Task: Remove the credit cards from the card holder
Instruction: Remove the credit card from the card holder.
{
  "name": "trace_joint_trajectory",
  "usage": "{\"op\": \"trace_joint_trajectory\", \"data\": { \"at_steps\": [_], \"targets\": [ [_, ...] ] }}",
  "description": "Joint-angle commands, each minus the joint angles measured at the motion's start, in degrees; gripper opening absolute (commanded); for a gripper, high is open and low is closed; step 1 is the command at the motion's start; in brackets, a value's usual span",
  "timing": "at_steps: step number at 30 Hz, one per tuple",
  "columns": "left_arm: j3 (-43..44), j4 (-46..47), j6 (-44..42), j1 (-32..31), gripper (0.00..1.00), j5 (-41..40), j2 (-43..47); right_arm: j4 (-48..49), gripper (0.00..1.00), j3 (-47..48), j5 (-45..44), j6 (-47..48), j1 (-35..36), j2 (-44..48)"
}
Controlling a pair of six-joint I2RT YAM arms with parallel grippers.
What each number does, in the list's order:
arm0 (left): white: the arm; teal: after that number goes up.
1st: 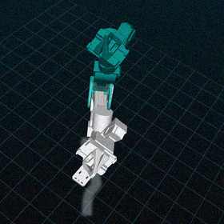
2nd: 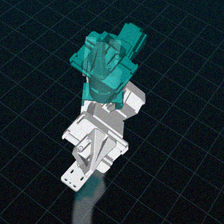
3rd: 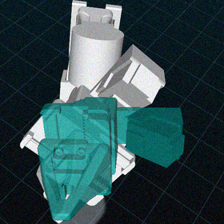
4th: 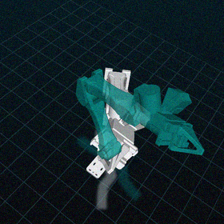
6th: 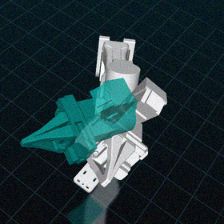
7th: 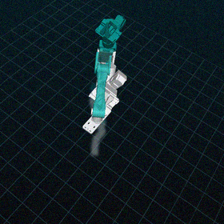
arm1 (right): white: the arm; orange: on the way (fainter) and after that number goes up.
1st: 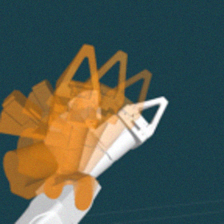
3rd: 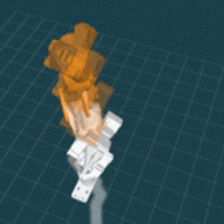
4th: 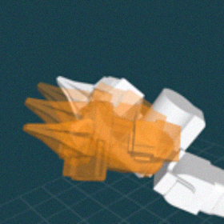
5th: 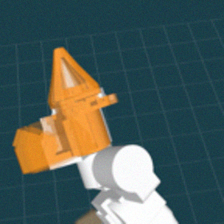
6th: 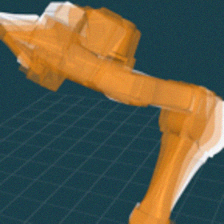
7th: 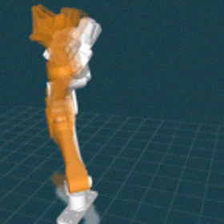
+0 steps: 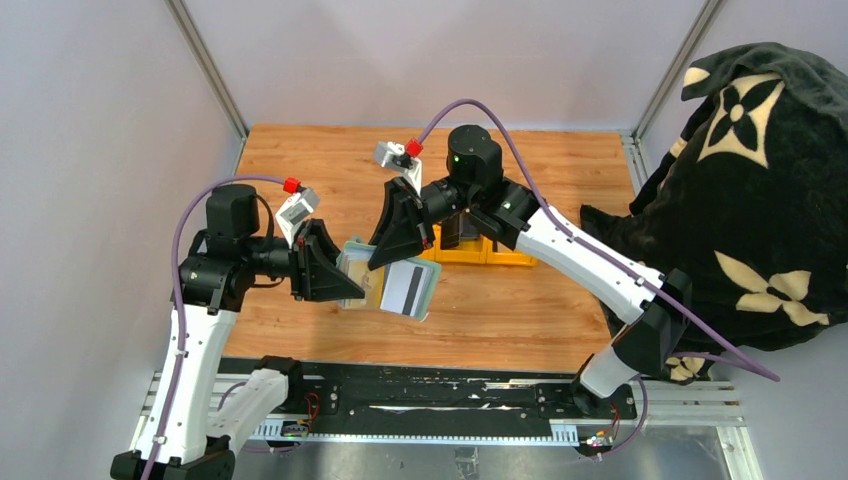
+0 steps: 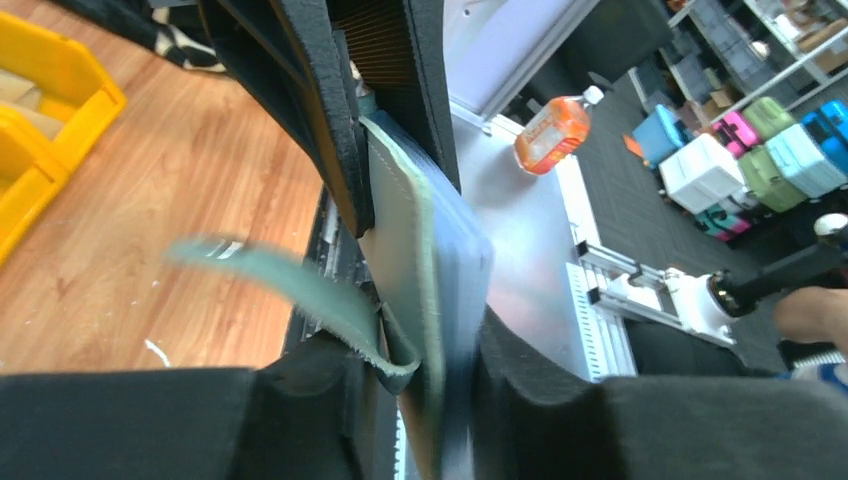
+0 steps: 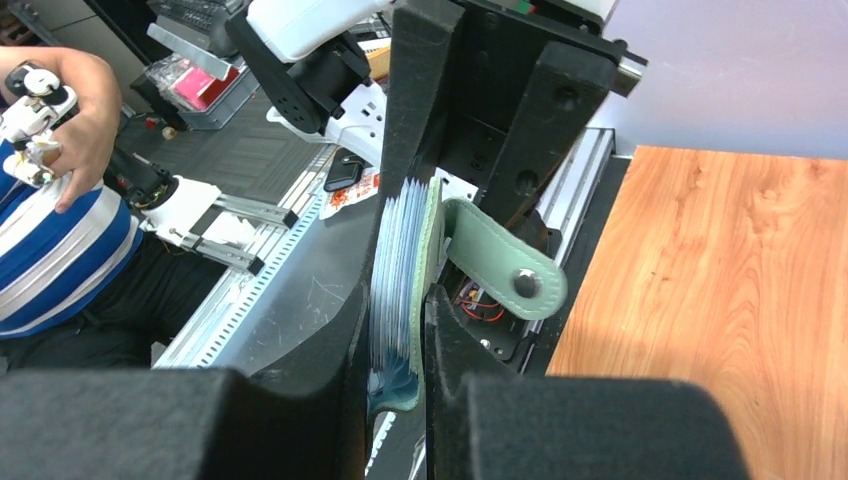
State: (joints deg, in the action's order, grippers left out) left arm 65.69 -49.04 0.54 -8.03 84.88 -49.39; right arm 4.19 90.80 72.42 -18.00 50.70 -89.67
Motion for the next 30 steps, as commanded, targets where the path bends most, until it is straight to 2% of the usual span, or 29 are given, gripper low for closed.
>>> {"op": "trace_joint_trajectory", "data": {
  "at_steps": [1, 3, 6, 9, 11, 13, 17, 22, 30],
  "targets": [
    [0.24, 0.87, -0.45, -0.32, 0.16, -6.05, -0.77, 0.28, 0.03, 3.31, 0.41, -0.11, 0.97, 0.18],
    [0.90, 0.95, -0.48, -0.32, 0.07, -9.93, -1.37, -0.61, 0.24, 3.54, -1.06, -0.34, -0.02, 0.62],
    [1.81, 0.87, -0.46, -0.32, 0.02, -13.87, -2.45, -1.36, 0.51, 2.28, -7.59, -1.44, -3.34, 2.77],
    [2.83, 0.85, 0.78, -0.27, 0.01, -17.72, -3.56, -1.28, 0.61, -0.45, -17.99, -5.29, -7.37, 6.36],
    [3.37, 1.56, 2.70, -0.26, 0.02, -21.85, -4.02, -1.33, 0.62, -2.93, -25.23, -6.98, -8.78, 9.50],
    [2.88, 4.44, 6.07, 0.08, 0.00, -25.37, -4.03, 0.92, 0.61, -6.97, -30.31, -8.45, -8.70, 13.23],
    [0.17, 14.25, 14.23, 1.68, 0.00, -27.10, -2.41, 11.67, 0.60, -15.70, -27.27, -16.89, -7.57, 17.64],
    [-0.31, 20.55, 21.00, 2.57, 0.05, -24.45, -2.09, 25.07, 0.56, -24.29, -23.91, -28.23, -5.72, 16.89],
    [0.01, 22.33, 24.77, 2.58, 0.10, -20.13, -2.19, 29.11, 0.52, -25.19, -22.65, -31.92, -5.31, 12.27]
  ]
}}
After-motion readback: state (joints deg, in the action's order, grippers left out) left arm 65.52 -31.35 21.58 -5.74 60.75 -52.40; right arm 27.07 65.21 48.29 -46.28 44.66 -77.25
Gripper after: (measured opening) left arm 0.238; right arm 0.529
